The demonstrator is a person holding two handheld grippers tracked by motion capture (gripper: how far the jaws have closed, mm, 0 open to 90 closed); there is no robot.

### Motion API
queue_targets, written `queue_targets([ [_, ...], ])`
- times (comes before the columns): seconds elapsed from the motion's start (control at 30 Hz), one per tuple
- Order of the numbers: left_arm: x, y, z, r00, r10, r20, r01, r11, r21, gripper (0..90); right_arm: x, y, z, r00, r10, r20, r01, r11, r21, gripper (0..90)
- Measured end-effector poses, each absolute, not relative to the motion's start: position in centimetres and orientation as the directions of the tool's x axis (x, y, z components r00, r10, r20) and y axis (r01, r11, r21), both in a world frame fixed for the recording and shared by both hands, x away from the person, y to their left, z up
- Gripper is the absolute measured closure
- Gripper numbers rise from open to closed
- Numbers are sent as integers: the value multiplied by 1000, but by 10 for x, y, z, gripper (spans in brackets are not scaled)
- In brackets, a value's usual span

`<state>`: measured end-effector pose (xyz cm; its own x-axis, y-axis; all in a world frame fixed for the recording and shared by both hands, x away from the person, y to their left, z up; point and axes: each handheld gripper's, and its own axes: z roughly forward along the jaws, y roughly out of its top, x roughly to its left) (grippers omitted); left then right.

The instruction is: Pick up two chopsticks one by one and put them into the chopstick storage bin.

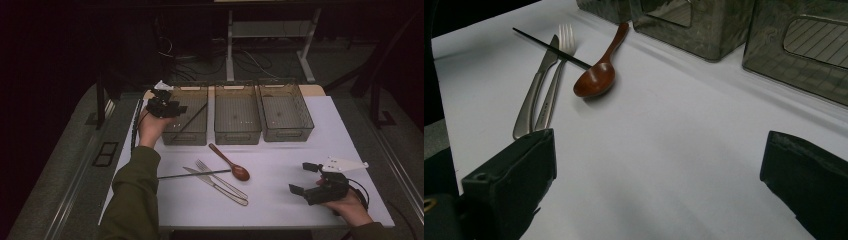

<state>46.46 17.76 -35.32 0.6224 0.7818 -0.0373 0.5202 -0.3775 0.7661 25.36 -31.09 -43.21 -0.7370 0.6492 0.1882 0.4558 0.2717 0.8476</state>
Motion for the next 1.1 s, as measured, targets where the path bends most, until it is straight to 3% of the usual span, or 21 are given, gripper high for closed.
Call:
queue_targets([
  [1.1,392,171,-353,745,666,-42,424,-423,801,336,253,-310,-432,-740,649,176,449,282,848,11],
])
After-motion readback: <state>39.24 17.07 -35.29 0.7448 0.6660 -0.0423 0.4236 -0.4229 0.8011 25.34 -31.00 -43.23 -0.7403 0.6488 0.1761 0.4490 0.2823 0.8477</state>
